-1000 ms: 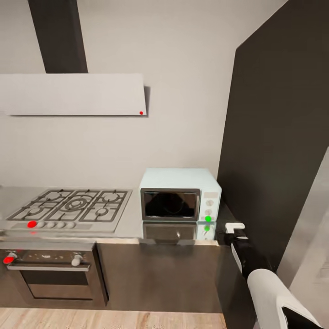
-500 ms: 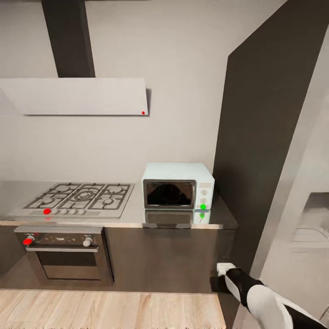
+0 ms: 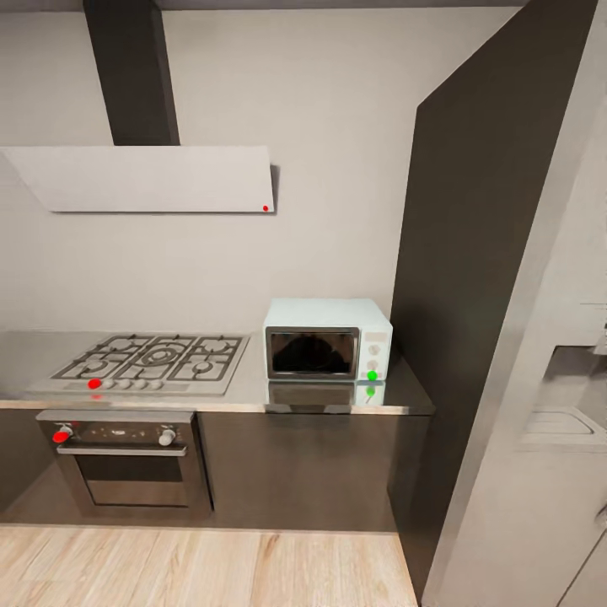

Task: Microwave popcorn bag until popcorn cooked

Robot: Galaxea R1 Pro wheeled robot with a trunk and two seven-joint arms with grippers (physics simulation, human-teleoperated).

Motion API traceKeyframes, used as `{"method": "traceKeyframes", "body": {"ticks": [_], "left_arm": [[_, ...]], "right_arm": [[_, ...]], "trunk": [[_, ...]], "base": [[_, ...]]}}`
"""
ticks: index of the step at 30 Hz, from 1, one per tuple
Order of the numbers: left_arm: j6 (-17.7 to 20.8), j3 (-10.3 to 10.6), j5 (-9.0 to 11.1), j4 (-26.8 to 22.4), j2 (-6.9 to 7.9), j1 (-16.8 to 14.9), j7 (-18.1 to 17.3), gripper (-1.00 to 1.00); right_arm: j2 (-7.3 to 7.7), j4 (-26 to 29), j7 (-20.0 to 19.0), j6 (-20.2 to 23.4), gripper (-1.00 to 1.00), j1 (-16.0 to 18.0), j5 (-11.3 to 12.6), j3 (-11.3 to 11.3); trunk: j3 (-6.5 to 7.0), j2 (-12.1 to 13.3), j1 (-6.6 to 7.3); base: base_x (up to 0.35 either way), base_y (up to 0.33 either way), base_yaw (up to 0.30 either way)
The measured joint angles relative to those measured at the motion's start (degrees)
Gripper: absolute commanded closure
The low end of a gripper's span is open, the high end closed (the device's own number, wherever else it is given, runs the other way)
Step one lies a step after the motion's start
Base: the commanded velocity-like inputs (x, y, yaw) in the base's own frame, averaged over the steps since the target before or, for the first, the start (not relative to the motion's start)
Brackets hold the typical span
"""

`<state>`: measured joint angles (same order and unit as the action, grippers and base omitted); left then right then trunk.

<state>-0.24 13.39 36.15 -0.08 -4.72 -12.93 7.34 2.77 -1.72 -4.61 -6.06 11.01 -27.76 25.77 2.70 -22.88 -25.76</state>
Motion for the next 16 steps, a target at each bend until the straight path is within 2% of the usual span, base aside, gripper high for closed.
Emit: {"method": "traceKeyframes", "body": {"ticks": [1,3,5,10,16], "left_arm": [[0.00,0.01,0.00,0.00,0.56,0.00,-0.10,-1.00],[0.35,-0.07,0.03,-0.11,0.69,-0.15,-0.18,-1.00],[0.38,-0.07,0.02,-0.13,0.69,-0.28,-0.19,-1.00],[0.32,-0.05,0.00,-0.15,2.26,-0.42,-0.19,-1.00],[0.32,0.02,0.00,-0.14,2.36,-0.42,-0.20,-1.00]], "right_arm": [[-0.02,-0.02,0.39,-0.52,1.00,-0.25,0.01,0.01],[0.61,0.13,0.20,-0.44,1.00,-0.07,-0.49,-0.61],[0.62,0.13,0.19,-0.45,1.00,-0.09,-0.50,-0.82],[0.58,0.13,0.28,-0.34,1.00,-0.12,-2.11,-2.13],[1.20,0.13,0.26,-0.23,1.00,-0.08,-4.04,-2.32]], "trunk": [[0.00,0.00,0.00],[0.00,0.00,0.00],[0.00,0.00,0.00],[0.00,0.00,0.00],[0.00,0.00,0.00]], "base": [[0.000,0.000,0.000],[0.000,0.000,0.000],[0.000,0.000,0.000],[0.000,0.000,0.000],[0.000,0.000,0.045]]}}
